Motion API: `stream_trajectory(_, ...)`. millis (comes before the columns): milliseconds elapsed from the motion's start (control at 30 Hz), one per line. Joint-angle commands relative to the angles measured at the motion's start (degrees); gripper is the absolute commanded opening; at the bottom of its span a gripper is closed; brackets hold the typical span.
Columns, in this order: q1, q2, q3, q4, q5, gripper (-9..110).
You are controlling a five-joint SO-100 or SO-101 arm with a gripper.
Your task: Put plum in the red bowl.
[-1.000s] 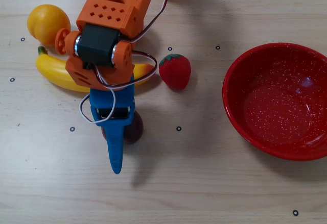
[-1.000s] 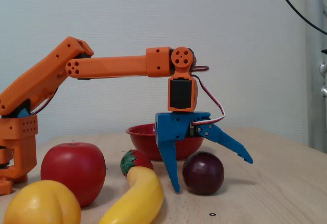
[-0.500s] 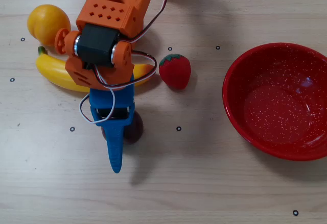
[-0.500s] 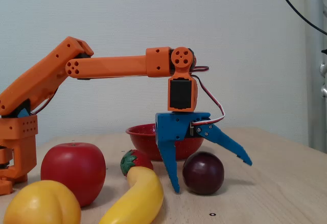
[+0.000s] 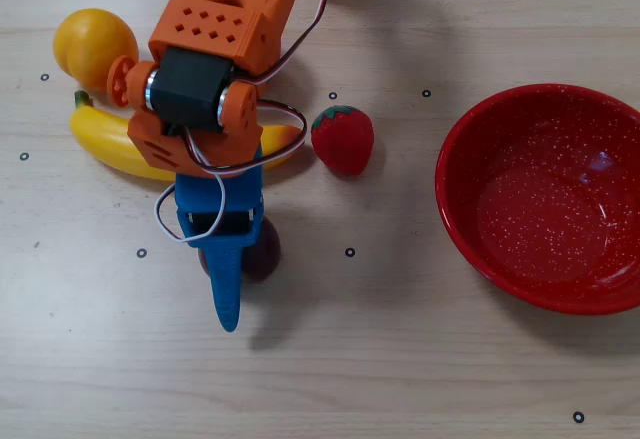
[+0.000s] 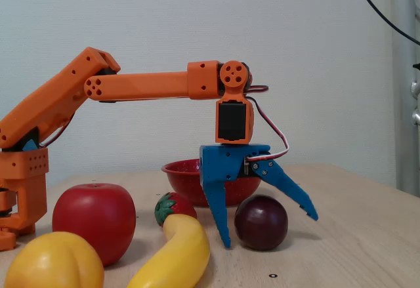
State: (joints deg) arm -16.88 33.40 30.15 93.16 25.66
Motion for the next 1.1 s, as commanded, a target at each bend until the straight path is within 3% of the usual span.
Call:
stream_trajectory(0, 1.8, 3.8, -1.9, 0.1, 0.2, 47)
stream_trajectory(1067, 1.6, 3.4, -1.9, 0.8, 2.1, 29)
